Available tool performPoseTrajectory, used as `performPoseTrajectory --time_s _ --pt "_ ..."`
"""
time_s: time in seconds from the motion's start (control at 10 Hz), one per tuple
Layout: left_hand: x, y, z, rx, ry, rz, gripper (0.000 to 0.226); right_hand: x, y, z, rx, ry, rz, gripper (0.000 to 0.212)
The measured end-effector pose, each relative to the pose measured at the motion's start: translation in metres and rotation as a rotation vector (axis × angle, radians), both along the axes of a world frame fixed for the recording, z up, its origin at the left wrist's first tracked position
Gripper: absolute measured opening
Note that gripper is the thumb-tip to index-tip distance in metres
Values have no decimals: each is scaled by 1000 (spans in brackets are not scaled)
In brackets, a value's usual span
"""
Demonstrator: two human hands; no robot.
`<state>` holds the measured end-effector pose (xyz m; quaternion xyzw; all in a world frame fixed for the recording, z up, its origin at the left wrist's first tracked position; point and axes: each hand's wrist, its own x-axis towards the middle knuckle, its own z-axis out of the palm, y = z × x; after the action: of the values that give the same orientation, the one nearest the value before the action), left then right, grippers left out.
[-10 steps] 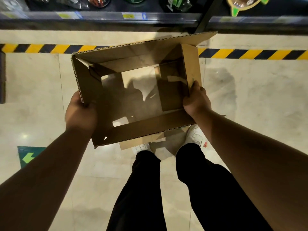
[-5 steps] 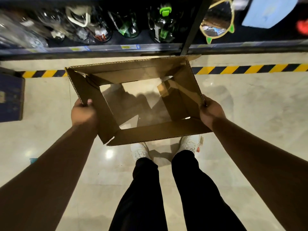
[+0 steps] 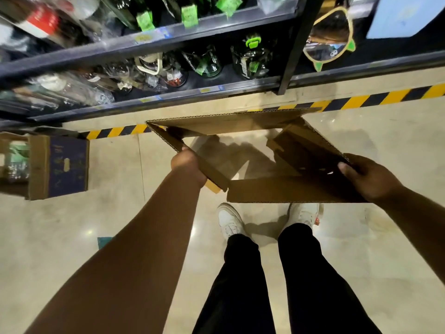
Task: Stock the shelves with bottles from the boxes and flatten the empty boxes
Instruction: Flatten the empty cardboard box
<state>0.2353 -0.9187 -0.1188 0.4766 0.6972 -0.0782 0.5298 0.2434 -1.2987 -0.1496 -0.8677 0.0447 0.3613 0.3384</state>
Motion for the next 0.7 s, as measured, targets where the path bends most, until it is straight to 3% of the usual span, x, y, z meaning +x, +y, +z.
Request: performPoseTrajectory --time_s 0.1,0.2,0.3,0.4,0.5,0.6,0.7 --pt "0 -12 -13 -14 -17 -26 26 -4 -6 -6 46 119 23 77" --pt "3 -7 -33 13 -11 -10 44 -12 -15 -10 22 231 166 117" --pt "9 -3 -34 -53 -19 9 46 -18 -16 -15 -66 220 294 130" --pt "13 17 -65 -191 -105 149 38 -31 -18 -24 -241 97 381 99" --pt "20 7 -52 -165 -68 135 41 -29 -17 -29 -278 8 260 70" --pt "27 -16 -36 52 -75 -18 66 -22 -12 -33 -286 -10 213 58" --pt "17 -22 -29 160 -177 -203 65 -18 -8 -37 -292 -33 221 51"
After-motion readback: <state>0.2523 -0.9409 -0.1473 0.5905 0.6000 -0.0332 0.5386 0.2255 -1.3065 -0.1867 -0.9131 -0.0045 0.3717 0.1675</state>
